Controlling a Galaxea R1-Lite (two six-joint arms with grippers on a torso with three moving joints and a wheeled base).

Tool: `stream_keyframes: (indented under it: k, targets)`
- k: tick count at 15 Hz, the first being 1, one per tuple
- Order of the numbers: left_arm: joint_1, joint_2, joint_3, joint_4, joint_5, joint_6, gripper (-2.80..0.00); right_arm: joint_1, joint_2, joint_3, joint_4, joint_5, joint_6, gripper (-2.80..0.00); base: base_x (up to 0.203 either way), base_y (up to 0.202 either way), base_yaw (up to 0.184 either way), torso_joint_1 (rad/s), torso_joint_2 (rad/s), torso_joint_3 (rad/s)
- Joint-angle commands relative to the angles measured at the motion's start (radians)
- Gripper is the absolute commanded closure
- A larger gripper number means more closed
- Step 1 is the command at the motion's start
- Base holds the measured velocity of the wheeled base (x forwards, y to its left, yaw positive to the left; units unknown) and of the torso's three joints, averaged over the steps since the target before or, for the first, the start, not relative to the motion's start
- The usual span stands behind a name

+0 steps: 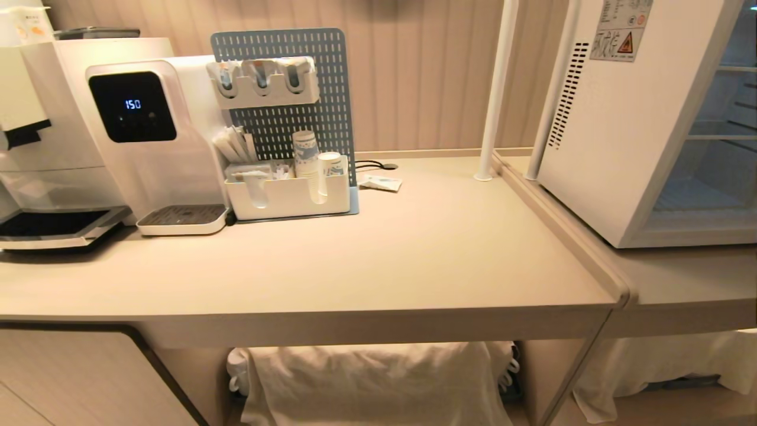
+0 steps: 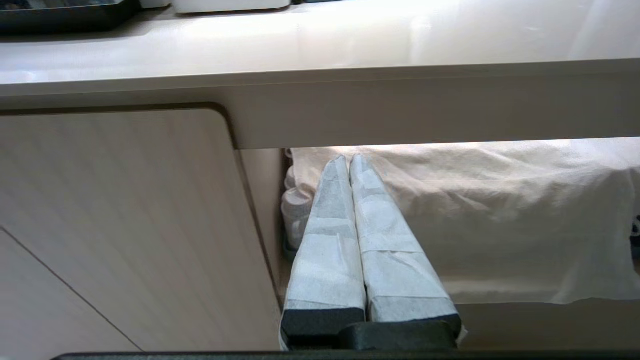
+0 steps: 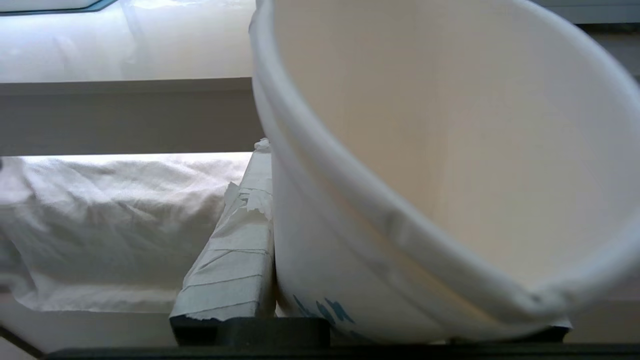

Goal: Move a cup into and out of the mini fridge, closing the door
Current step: Place the paper cup on the table

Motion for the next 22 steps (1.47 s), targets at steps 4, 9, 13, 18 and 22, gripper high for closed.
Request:
stream_keyframes:
  k: [4,9,13,18,22]
  targets:
    - [0.000,0.001,0.000,0.000,0.000,0.002,0.00,0.000,0.001,0.001,0.000,-0.001,-0.002,0.00,0.000,0.194,0.000,0.004,0.00,0.002]
    - [0.000,0.001,0.000,-0.002,0.000,0.000,0.00,0.000,0.001,-0.002,0.008,0.005,-0.008,0.00,0.000,0.192,0.000,0.001,0.00,0.001]
    - [0.000,0.001,0.000,-0.002,0.001,0.006,0.00,0.000,0.003,-0.002,0.006,0.002,-0.008,0.00,0.000,0.194,-0.001,0.002,0.00,0.003]
    - [0.000,0.001,0.000,-0.001,0.002,0.001,0.00,0.000,0.002,-0.036,0.021,-0.001,0.011,0.00,0.000,0.105,0.001,0.004,0.00,0.004]
    - [0.000,0.001,0.000,-0.002,0.001,0.000,0.00,0.001,0.177,-0.512,0.347,0.007,0.091,0.00,0.000,0.000,0.000,0.000,0.00,0.000]
